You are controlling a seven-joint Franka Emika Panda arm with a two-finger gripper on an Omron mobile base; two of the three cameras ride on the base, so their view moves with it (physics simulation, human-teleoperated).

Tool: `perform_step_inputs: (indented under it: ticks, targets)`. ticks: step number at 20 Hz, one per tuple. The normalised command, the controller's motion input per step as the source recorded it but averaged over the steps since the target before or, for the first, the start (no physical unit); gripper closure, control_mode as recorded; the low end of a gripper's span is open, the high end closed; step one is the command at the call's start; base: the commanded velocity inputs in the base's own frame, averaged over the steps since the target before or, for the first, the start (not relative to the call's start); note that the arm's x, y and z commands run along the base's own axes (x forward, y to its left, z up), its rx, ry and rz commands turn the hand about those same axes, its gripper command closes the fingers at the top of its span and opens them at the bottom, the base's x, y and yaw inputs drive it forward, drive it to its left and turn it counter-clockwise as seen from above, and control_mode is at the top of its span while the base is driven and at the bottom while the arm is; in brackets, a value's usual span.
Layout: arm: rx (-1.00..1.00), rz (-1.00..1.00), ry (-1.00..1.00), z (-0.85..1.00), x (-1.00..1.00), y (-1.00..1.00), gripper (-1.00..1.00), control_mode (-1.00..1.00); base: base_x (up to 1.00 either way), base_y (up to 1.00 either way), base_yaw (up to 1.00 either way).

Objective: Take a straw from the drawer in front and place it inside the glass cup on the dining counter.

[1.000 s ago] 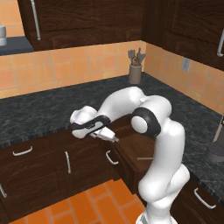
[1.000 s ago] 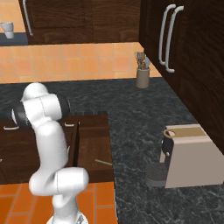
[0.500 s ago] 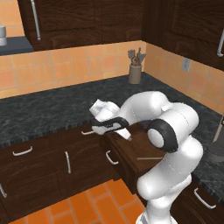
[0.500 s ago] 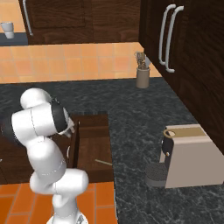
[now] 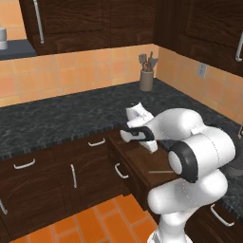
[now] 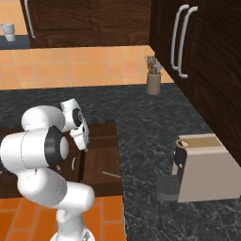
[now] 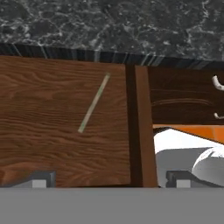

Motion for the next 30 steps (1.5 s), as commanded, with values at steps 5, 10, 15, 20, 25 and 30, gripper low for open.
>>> perform_step_inputs:
  ticks: [5, 10, 15, 20, 25, 30]
  targets:
    - [0.16, 0.05, 0.00, -0.26, 0.36, -0.17, -1.00, -1.00, 0.00, 0.00, 0.00]
    - [0.11, 0.03, -0.02, -0.49, 0.35, 0.01, -1.00, -1.00, 0.00, 0.00, 0.00]
    - [0.11, 0.03, -0.11, -0.42, 0.34, 0.06, -1.00, -1.00, 0.00, 0.00, 0.00]
    - [0.10, 0.02, -0.18, -0.38, 0.21, 0.22, -1.00, -1.00, 0.00, 0.00, 0.00]
    - [0.09, 0.02, -0.11, -0.41, 0.05, 0.28, -1.00, -1.00, 0.00, 0.00, 0.00]
    - [0.09, 0.08, 0.01, -0.08, 0.00, 0.36, -1.00, -1.00, 0.00, 0.00, 0.00]
